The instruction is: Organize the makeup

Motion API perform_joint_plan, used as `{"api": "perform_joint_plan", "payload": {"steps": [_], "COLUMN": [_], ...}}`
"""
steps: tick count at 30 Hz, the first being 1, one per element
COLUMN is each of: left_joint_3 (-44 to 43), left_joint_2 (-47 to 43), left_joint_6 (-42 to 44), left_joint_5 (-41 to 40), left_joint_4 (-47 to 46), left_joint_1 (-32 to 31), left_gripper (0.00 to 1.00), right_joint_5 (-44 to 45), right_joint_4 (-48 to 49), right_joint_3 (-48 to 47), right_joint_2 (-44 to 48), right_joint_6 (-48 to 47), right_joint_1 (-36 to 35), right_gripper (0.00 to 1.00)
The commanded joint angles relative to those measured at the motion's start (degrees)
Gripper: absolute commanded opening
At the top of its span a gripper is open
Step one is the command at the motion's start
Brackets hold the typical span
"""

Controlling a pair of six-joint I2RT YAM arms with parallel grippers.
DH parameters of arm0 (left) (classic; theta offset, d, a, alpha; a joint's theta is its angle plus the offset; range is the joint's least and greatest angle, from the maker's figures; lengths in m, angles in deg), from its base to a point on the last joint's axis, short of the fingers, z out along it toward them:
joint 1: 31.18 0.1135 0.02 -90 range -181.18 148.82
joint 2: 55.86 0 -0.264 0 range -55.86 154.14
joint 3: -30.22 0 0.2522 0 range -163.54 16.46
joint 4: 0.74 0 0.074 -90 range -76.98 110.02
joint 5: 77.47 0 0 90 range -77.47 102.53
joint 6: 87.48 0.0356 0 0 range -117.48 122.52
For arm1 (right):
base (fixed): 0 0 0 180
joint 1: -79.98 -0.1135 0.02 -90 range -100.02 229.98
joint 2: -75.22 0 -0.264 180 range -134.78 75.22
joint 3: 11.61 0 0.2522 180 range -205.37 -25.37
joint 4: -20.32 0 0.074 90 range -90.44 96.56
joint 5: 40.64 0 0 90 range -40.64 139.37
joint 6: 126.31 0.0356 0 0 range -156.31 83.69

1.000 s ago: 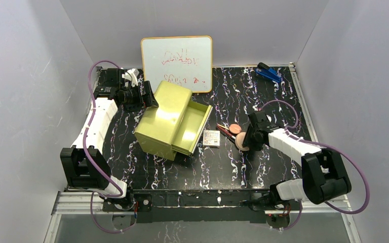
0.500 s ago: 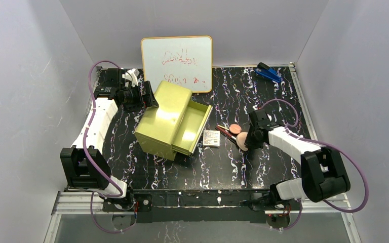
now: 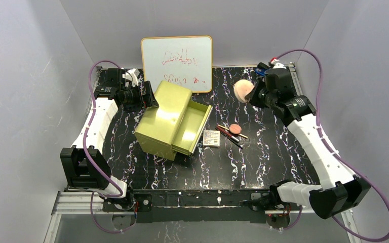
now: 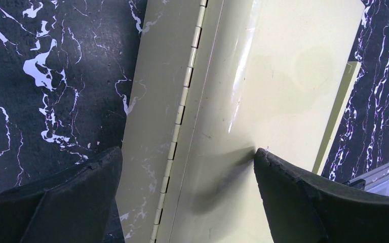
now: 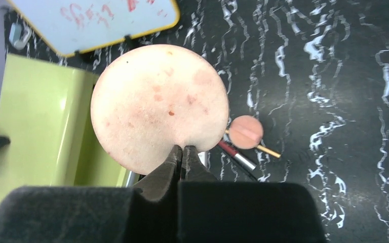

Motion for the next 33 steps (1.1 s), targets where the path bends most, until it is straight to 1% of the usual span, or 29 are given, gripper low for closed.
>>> {"api": "perform_joint_plan", "payload": {"steps": [1, 5, 8, 13, 17, 24, 29, 33], "left_joint_3": [-0.9, -1.0, -1.1, -1.0, -0.9, -1.2, -1.5, -1.5], "left_joint_2": [-0.4, -0.5, -0.6, -0.5, -0.6, -0.7, -0.7, -0.6], "left_joint_6": [2.0, 2.1, 2.1, 2.2, 2.3, 2.5, 2.6, 2.7], "left_joint_5": [-2.5, -2.5, -2.5, -2.6, -2.9, -3.2, -3.4, -3.5], "left_joint_4": [4.5, 4.6, 4.6, 4.6, 4.6, 4.6, 4.6, 4.7], "left_joint_1": [-0.1, -0.2, -0.2, -0.2, -0.1, -0.1, -0.2, -0.1], "left_gripper": [0.98, 0.98, 0.98, 0.98, 0.98, 0.98, 0.98, 0.98], "right_joint_5": [-3.2, -0.5, 1.8, 4.4, 6.1, 5.0, 5.0, 5.0], "right_joint_4": [-4.4, -7.1, -9.3, -13.3, -19.6, -28.1, -30.7, -30.8], "right_joint_3": [-4.2, -10.3, -15.3, -22.6, -30.0, -39.4, -42.6, -42.3], "right_joint_2": [-5.0, -10.8, -15.1, -21.4, -27.7, -37.8, -41.5, -43.2], "right_joint_6": [-0.1, -1.1, -2.2, -4.3, -6.4, -9.7, -11.2, -11.9], "right_joint_1": [-5.4, -12.9, -17.2, -21.2, -24.0, -25.7, -25.8, -25.8], "right_gripper": [0.01, 0.01, 0.01, 0.01, 0.01, 0.01, 0.01, 0.01]}}
